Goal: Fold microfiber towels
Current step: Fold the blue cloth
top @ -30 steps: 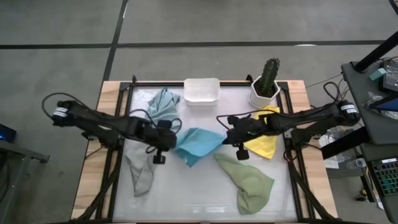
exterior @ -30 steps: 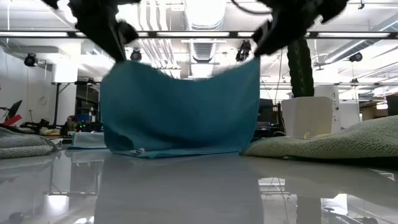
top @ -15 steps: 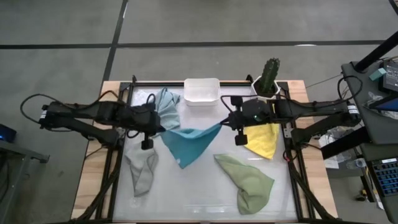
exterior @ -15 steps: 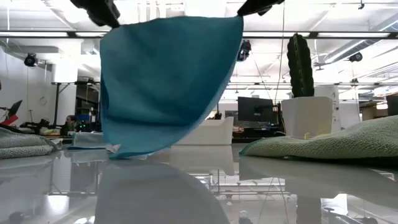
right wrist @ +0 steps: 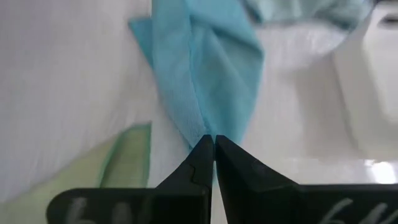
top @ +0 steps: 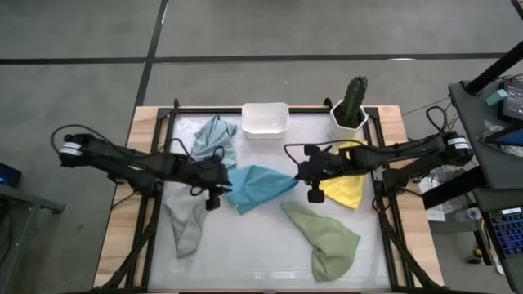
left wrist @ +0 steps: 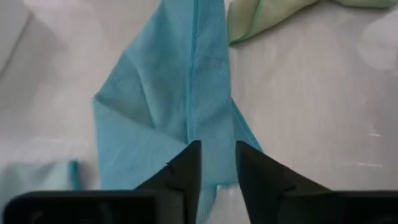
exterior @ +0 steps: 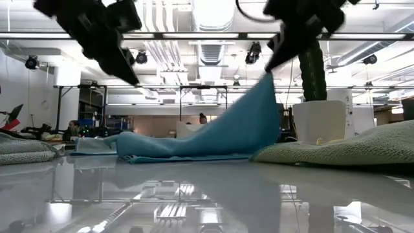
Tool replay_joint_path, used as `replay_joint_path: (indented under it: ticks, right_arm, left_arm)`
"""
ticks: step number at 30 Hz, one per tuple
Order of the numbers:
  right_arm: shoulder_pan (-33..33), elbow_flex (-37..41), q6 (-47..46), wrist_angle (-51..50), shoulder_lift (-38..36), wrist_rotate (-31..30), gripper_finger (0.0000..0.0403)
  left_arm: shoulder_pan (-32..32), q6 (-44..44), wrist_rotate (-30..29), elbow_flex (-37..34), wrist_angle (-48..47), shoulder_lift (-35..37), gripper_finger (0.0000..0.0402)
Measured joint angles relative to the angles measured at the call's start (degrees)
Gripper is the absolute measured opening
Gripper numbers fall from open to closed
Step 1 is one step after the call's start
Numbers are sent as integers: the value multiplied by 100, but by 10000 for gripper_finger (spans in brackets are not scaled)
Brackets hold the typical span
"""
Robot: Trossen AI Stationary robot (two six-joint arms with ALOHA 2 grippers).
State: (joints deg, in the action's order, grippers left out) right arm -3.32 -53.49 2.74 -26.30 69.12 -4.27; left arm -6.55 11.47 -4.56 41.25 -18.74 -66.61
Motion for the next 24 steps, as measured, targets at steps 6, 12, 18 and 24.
replay_joint_path:
  ticks: [6,12,18,24]
  right_arm:
    - [-19,431,-321,238,0,0,8]
    - [-19,580,-296,475,4,0,8]
    - [-19,580,-280,478,4,0,8]
    - [-19,582,-276,479,4,-2,8]
  left_arm:
    - [-2,-315,-15,-131,1405,-948,153]
    - [17,-482,-172,26,2685,-2222,168]
    - [17,-473,-505,276,2632,-2944,169]
    - [15,-291,-405,363,1567,-2723,169]
